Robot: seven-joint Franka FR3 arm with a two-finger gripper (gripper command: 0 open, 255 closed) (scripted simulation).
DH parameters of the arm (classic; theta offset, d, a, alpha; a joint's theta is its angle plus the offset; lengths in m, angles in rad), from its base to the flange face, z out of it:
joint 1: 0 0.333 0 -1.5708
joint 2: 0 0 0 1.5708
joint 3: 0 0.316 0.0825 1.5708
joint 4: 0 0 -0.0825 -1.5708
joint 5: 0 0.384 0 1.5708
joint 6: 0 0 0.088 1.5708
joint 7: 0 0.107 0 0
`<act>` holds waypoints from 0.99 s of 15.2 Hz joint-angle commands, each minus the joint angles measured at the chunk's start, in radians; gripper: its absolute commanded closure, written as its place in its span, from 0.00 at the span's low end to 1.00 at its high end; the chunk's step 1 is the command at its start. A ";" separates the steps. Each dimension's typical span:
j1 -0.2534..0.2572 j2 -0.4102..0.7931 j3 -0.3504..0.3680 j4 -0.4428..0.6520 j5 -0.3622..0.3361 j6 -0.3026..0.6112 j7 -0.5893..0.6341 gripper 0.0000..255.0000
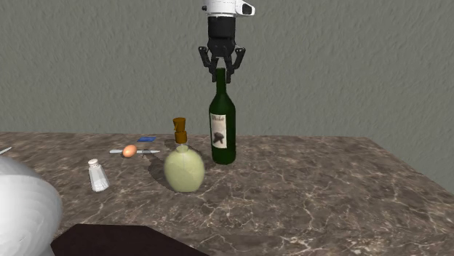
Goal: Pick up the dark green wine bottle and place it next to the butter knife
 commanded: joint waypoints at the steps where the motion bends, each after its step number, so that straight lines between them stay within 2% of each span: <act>1: 0.020 -0.045 0.030 -0.048 -0.006 0.005 0.053 1.00; 8: 0.083 -0.153 0.135 -0.160 0.000 0.015 0.219 1.00; 15: 0.149 -0.212 0.249 -0.216 0.029 0.016 0.386 1.00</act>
